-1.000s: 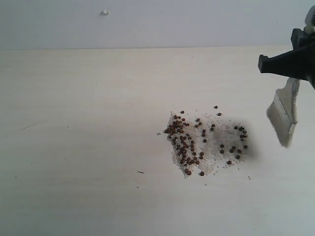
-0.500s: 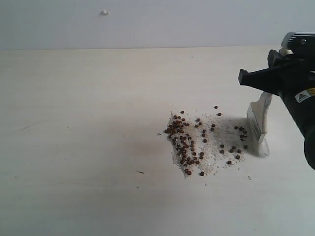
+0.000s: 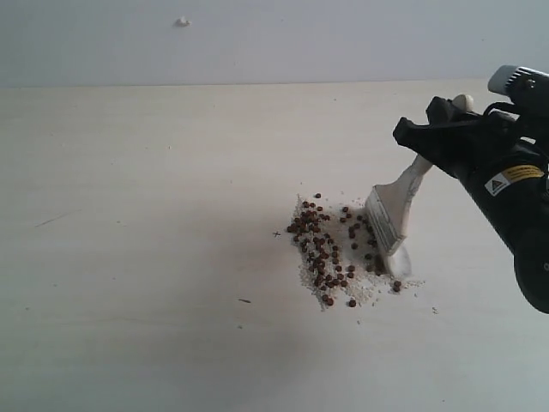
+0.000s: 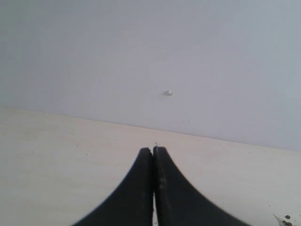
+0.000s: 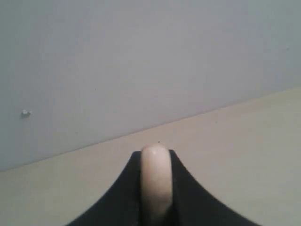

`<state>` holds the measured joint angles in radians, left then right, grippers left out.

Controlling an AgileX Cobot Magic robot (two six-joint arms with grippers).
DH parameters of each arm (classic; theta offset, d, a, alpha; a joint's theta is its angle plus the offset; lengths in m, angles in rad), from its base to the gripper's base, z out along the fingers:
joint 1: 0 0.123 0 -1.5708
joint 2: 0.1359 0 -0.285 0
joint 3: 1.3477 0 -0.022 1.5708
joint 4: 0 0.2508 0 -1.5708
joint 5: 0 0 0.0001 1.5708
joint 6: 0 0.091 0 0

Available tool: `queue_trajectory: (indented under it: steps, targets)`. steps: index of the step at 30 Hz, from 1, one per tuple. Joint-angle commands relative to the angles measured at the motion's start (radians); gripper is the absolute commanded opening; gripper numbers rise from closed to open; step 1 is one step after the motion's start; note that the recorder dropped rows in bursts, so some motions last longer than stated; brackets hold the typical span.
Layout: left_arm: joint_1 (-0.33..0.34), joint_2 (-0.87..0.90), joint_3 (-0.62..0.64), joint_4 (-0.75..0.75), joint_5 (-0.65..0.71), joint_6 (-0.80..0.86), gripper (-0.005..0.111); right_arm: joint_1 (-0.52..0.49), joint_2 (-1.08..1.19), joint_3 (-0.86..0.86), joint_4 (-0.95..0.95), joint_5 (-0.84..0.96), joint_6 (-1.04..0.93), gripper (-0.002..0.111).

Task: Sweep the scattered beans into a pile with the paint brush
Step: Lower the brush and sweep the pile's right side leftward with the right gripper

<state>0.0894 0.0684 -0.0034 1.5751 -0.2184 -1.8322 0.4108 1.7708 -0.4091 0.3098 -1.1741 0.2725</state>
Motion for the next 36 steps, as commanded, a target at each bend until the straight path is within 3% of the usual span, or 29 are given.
queue_trajectory:
  steps: [1, 11, 20, 36]
  targets:
    - [0.0, -0.004, 0.003, -0.003, 0.004, 0.001, 0.0, -0.004, 0.011, 0.002, -0.057, 0.078, 0.081, 0.0]
    - [0.0, -0.004, 0.003, -0.003, 0.004, 0.001, 0.0, -0.004, 0.011, -0.029, -0.077, 0.197, 0.145, 0.0]
    - [0.0, -0.004, 0.003, -0.003, 0.004, 0.001, 0.0, -0.004, -0.016, -0.032, -0.078, 0.173, 0.146, 0.0]
    - [0.0, -0.004, 0.003, -0.003, 0.004, 0.001, 0.0, -0.004, -0.26, -0.032, -0.016, 0.304, -0.145, 0.0]
